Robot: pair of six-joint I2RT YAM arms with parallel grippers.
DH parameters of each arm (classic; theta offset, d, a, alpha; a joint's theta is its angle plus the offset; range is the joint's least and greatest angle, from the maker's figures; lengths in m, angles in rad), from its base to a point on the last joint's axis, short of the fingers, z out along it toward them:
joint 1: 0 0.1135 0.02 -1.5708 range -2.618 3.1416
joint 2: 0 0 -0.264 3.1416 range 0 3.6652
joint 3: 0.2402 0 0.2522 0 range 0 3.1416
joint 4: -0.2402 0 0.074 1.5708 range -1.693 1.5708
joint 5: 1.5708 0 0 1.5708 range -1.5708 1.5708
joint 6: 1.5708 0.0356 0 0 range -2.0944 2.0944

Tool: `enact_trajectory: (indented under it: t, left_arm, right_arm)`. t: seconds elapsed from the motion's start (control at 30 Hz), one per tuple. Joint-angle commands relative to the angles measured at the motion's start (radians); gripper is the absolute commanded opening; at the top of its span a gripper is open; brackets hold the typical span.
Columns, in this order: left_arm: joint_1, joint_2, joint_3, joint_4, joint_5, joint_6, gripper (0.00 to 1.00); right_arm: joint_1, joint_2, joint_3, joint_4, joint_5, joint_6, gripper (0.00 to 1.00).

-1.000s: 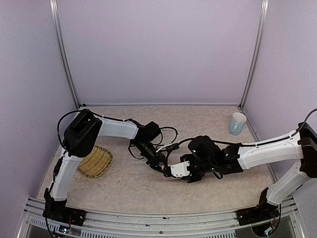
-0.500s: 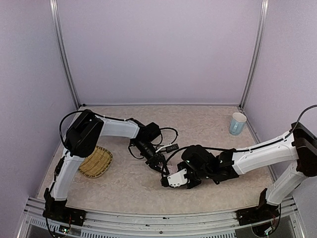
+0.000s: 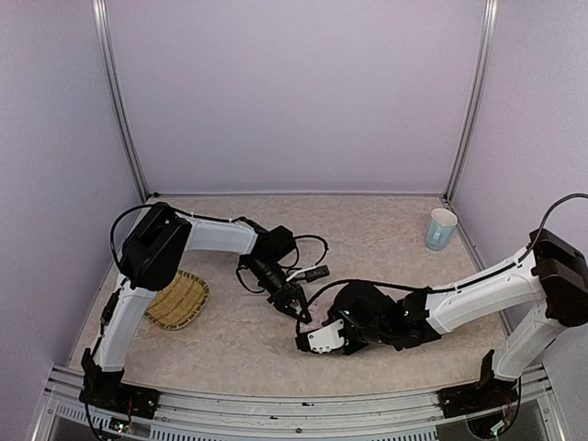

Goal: Put away the umbrella

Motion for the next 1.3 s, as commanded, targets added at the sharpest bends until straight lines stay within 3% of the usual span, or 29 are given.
enact_trajectory:
  t: [0.0, 0.37, 0.7, 0.8, 0.93, 1.07, 1.27]
  left_arm:
    - [0.043, 0.046, -0.01, -0.052, -0.194, 0.028, 0.0]
    - [0.037, 0.023, -0.02, -0.047, -0.204, 0.034, 0.0]
    - [0.004, -0.079, -0.043, 0.073, -0.343, 0.023, 0.03]
    - [-0.017, -0.102, -0.035, 0.088, -0.416, 0.049, 0.03]
    - [-0.031, -0.162, -0.059, 0.157, -0.514, 0.05, 0.03]
    - [-0.06, -0.273, -0.172, 0.328, -0.608, 0.069, 0.01]
    - [-0.126, -0.463, -0.408, 0.612, -0.794, 0.145, 0.0]
  right_arm:
    - [0.01, 0.048, -0.069, -0.215, 0.006, 0.013, 0.08]
    - [0.012, -0.023, -0.054, -0.211, 0.01, 0.085, 0.11]
    - [0.016, -0.38, 0.076, -0.143, -0.227, 0.245, 0.13]
    - [-0.069, -0.494, 0.07, -0.083, -0.28, 0.359, 0.16]
    - [-0.296, -0.532, 0.093, -0.088, -0.381, 0.607, 0.24]
    - [-0.445, -0.458, 0.142, -0.162, -0.51, 0.744, 0.3]
    - [-0.516, -0.34, 0.213, -0.229, -0.614, 0.789, 0.45]
